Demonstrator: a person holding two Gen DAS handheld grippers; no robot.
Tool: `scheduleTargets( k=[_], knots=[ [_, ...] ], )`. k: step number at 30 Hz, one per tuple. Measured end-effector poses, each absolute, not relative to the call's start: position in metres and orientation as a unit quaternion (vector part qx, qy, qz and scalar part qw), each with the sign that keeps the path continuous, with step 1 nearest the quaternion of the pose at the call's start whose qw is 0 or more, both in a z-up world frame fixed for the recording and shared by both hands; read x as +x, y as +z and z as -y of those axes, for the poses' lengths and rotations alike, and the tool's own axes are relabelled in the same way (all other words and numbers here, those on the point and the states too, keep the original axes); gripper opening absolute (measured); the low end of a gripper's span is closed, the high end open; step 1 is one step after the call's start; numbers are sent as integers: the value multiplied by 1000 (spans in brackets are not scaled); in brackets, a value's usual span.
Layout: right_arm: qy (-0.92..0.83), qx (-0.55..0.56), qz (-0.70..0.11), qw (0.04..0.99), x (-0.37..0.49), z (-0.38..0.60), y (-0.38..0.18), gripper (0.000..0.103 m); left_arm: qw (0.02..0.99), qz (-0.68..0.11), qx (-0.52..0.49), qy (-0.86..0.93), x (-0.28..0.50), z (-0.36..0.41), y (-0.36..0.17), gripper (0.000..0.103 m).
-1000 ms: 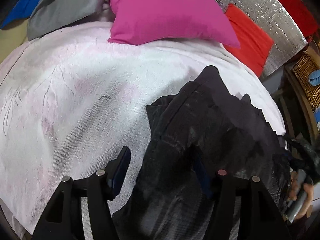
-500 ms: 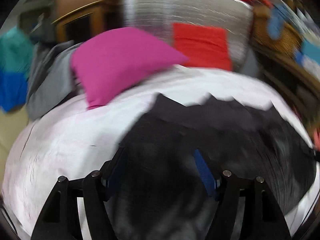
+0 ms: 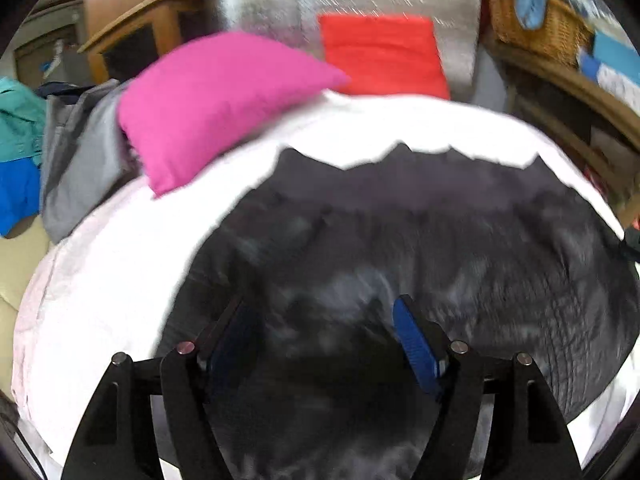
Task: Fold large clothes
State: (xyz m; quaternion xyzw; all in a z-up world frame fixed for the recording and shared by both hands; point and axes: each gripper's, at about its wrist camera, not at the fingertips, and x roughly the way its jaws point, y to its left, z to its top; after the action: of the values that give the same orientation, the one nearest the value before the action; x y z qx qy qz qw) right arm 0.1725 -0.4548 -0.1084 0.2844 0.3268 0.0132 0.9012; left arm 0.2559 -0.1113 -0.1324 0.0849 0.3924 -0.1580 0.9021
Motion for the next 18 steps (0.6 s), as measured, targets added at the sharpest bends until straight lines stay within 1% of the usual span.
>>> scheduleTargets(
  k=[3,6,7,8,10,12,14,15,16,18],
  knots=[
    [38,265,-349,898,195,430,-116,42,904,-400,72,-130,269,104,-135,75],
    [43,238,-408,880,224,403,-139,42,886,-449,58,-102,285,94,-157,75],
    [26,220,-438,871,234,395,-151,43,881,-459,60,-101,286,95,-162,75],
    [23,218,-446,868,237,396,-155,43,879,-461,67,-100,286,96,-165,75],
    [27,235,-436,868,235,403,-148,43,881,-454,85,-99,282,101,-163,75],
    [17,260,-393,882,222,421,-133,43,886,-442,89,-105,277,104,-157,75],
    [-21,264,-357,896,208,438,-120,43,895,-425,71,-114,273,101,-147,75],
    [-67,262,-336,902,199,454,-114,45,899,-418,65,-113,271,97,-145,75],
    [-93,263,-330,902,194,464,-114,47,902,-412,63,-109,271,95,-142,75],
    [-134,280,-338,888,189,487,-122,49,906,-410,65,-90,275,90,-143,75]
  ],
)
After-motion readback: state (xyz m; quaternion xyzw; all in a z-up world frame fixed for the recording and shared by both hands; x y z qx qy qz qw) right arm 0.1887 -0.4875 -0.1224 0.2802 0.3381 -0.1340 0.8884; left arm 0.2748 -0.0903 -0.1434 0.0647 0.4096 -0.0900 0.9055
